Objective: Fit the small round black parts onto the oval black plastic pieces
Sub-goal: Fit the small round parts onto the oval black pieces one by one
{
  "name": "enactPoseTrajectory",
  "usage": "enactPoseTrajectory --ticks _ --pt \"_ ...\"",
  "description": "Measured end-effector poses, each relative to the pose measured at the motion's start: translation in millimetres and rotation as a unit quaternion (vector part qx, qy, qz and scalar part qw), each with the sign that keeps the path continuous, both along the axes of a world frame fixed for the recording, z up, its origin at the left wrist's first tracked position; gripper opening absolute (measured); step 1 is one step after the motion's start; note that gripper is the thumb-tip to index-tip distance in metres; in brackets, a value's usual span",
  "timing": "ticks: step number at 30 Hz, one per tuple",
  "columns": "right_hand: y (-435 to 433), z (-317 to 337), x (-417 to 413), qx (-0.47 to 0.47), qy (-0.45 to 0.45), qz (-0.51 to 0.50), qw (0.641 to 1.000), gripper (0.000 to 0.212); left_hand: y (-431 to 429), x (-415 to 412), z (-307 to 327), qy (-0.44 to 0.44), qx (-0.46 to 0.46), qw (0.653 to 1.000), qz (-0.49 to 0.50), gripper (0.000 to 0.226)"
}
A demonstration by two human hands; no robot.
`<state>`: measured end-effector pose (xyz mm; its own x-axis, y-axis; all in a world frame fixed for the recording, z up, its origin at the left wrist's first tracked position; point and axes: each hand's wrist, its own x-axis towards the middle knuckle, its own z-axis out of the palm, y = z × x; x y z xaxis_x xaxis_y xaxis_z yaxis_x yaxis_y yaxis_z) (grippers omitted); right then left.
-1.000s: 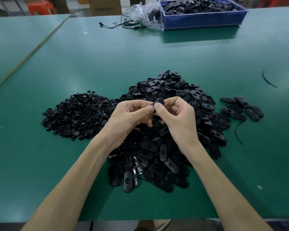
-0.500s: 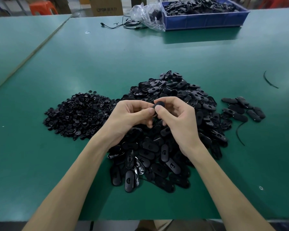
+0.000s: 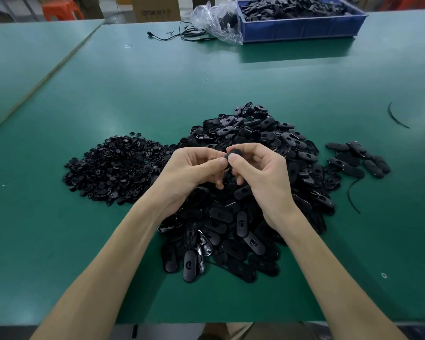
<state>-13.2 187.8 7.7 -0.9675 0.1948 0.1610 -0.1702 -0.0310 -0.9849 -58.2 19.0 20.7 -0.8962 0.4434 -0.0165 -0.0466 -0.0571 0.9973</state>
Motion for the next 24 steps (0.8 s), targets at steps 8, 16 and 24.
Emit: enactPoseTrajectory --ticks 8,16,24 --pt "-1.8 -0.2 -0.6 0.02 -0.002 -0.009 1.0 0.009 1.8 0.0 -2.8 -0.008 -0.002 1.0 0.013 0.016" --pt "-1.8 -0.1 -1.5 0.044 0.0 -0.011 0.999 0.01 1.9 -0.9 -1.8 -0.006 -0.007 1.0 0.022 0.015" --pt "0.9 4.1 -1.2 0.053 0.07 -0.009 0.996 0.019 -1.9 -2.3 -2.2 -0.032 0.095 0.994 -0.048 0.024"
